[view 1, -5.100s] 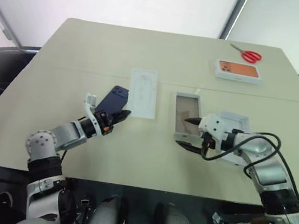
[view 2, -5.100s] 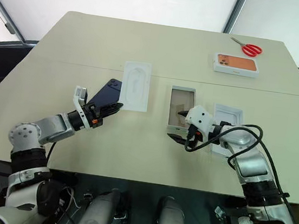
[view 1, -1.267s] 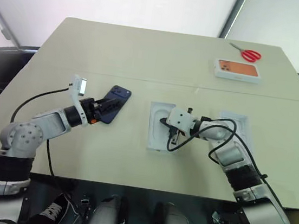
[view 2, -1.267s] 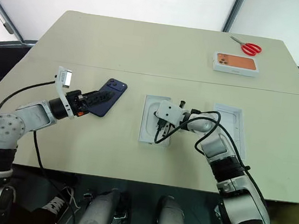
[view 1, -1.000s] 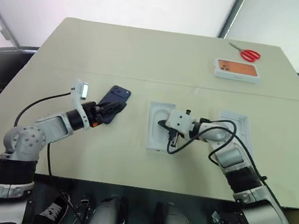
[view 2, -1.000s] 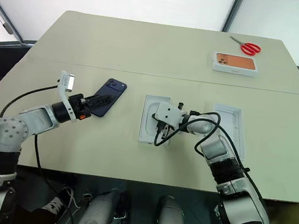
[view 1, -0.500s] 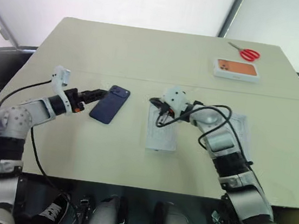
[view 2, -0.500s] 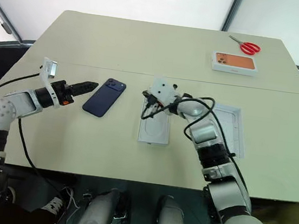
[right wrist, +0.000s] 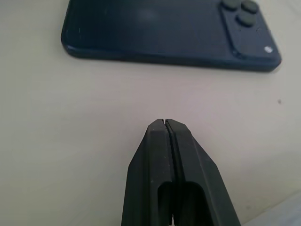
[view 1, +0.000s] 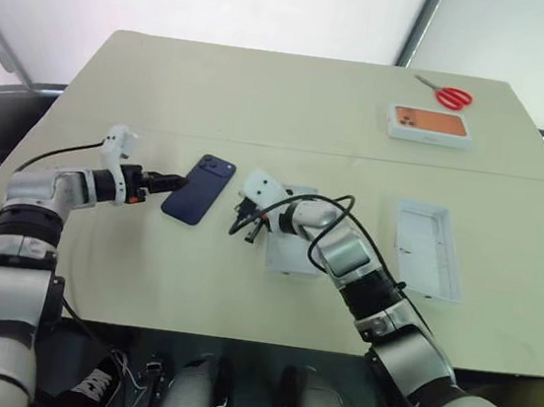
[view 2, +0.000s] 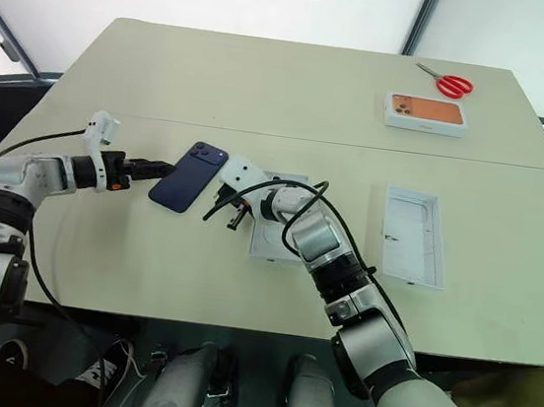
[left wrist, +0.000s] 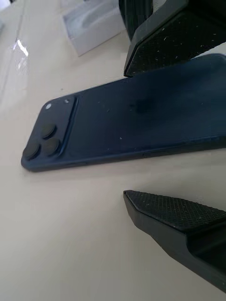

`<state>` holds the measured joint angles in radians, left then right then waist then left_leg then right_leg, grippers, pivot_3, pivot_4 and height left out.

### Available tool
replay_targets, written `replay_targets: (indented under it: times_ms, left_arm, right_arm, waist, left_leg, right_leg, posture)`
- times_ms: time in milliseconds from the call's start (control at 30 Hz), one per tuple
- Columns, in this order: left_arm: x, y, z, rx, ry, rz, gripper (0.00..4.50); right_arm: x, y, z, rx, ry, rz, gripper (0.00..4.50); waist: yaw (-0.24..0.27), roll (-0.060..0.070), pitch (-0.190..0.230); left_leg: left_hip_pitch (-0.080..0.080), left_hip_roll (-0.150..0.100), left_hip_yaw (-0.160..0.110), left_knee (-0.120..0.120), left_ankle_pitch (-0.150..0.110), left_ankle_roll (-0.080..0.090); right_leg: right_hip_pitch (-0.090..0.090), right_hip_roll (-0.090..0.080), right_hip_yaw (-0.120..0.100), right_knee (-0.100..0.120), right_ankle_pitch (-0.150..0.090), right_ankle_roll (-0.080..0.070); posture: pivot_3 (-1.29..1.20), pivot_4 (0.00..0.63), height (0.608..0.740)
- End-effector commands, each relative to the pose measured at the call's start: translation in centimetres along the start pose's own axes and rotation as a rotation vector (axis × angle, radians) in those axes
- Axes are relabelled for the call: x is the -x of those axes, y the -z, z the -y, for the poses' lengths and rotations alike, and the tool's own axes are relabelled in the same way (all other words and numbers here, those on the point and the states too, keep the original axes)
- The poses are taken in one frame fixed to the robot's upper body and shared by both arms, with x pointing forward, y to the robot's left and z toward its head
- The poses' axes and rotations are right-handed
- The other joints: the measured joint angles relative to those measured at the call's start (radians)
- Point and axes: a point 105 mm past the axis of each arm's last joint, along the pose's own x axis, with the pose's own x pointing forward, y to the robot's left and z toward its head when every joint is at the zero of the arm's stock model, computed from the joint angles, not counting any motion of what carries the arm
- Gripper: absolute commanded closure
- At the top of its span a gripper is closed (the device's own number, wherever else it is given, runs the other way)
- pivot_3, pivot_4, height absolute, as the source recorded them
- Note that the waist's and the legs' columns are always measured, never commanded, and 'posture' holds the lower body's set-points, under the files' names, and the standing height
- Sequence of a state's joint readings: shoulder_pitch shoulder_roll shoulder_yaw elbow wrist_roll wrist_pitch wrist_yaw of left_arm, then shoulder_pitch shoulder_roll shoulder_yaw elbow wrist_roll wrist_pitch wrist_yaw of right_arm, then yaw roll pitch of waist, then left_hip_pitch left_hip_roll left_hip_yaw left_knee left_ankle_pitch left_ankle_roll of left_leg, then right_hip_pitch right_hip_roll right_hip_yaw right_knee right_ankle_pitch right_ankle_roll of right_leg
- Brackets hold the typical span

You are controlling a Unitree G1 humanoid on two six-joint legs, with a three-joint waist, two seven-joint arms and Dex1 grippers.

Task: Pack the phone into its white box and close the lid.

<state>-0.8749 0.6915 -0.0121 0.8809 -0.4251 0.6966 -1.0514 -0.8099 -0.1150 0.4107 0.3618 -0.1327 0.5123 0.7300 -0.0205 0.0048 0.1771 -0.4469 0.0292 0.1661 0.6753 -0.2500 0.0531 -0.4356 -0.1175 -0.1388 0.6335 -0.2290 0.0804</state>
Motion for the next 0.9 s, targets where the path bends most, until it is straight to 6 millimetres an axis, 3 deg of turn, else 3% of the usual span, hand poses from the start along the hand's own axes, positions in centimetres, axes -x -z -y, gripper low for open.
replay_targets:
  times_ms: [33, 433, 700, 900]
  left_arm:
    - [-1.4, 3.6, 0.5, 0.052, 0.054, -0.166, 0.44]
    - [-2.2, 7.0, 2.6, 0.116, 0.177, -0.302, 0.44]
    - [-1.9, 6.2, 1.9, 0.111, 0.132, -0.237, 0.44]
    - [-1.5, 7.2, 1.2, 0.126, 0.096, -0.262, 0.44]
  right_arm:
    - [-0.4, -1.8, -0.2, 0.008, -0.019, 0.009, 4.46]
    - [-1.1, -2.3, -0.5, -0.026, -0.016, -0.016, 4.46]
    - [-0.2, -2.5, 0.5, 0.038, -0.032, -0.049, 4.46]
    - [-0.8, -2.7, 0.0, 0.047, -0.042, -0.062, 4.46]
  waist:
    - [0.000, 0.000, -0.001]
    - [0.001, 0.002, -0.004]
    - [0.002, 0.003, -0.005]
    - [0.000, 0.003, -0.006]
  left_leg:
    - [0.001, 0.000, 0.000, 0.000, 0.000, 0.000]
    - [0.003, 0.000, 0.000, 0.000, 0.000, 0.000]
    - [0.004, -0.001, -0.001, 0.001, 0.000, 0.001]
    - [0.004, -0.001, -0.001, 0.000, 0.000, 0.001]
  right_leg:
    - [0.000, 0.000, 0.000, 0.000, 0.000, 0.000]
    - [0.002, -0.001, 0.001, 0.001, 0.000, 0.000]
    - [0.004, -0.002, 0.001, 0.001, 0.000, 0.000]
    - [0.004, -0.001, 0.001, 0.001, 0.000, 0.000]
  posture:
    - [0.00, 0.150, 0.738]
    - [0.00, 0.150, 0.738]
    - [0.00, 0.150, 0.738]
    - [0.00, 0.150, 0.738]
